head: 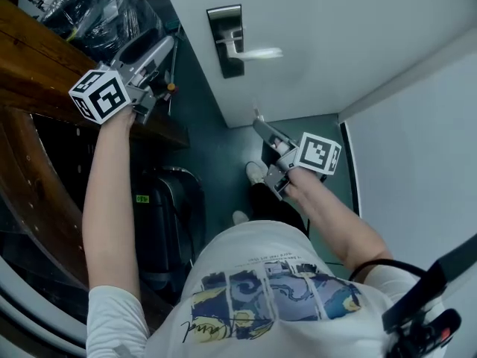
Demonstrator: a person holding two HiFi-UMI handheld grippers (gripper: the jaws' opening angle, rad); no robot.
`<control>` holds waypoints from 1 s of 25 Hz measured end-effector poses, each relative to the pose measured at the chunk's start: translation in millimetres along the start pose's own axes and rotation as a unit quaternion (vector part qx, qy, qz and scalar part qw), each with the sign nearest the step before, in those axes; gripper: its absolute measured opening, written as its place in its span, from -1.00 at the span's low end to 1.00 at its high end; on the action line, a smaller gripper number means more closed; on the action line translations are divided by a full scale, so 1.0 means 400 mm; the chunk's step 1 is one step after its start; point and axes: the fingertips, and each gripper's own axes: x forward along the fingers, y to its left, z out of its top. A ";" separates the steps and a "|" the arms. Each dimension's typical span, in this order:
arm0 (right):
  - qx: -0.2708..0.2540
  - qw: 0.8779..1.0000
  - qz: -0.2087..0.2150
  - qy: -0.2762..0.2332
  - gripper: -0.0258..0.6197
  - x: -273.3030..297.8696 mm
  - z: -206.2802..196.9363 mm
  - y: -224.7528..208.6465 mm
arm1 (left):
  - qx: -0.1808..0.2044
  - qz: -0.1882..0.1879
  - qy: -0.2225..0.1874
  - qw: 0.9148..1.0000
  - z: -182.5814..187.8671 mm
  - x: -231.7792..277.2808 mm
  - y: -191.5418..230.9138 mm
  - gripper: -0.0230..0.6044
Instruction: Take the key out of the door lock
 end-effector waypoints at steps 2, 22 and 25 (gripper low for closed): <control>-0.026 1.000 0.007 -0.004 -0.84 -0.017 0.000 0.022 | 0.003 0.004 0.003 1.000 -0.018 -0.040 -0.028 -0.15; -0.360 0.932 -0.022 0.026 -0.84 -0.216 -0.079 0.223 | -0.033 0.049 0.075 0.995 -0.268 -0.313 -0.463 -0.17; -0.391 0.920 -0.024 0.030 -0.84 -0.244 -0.096 0.247 | -0.045 0.031 0.087 0.995 -0.301 -0.323 -0.541 -0.17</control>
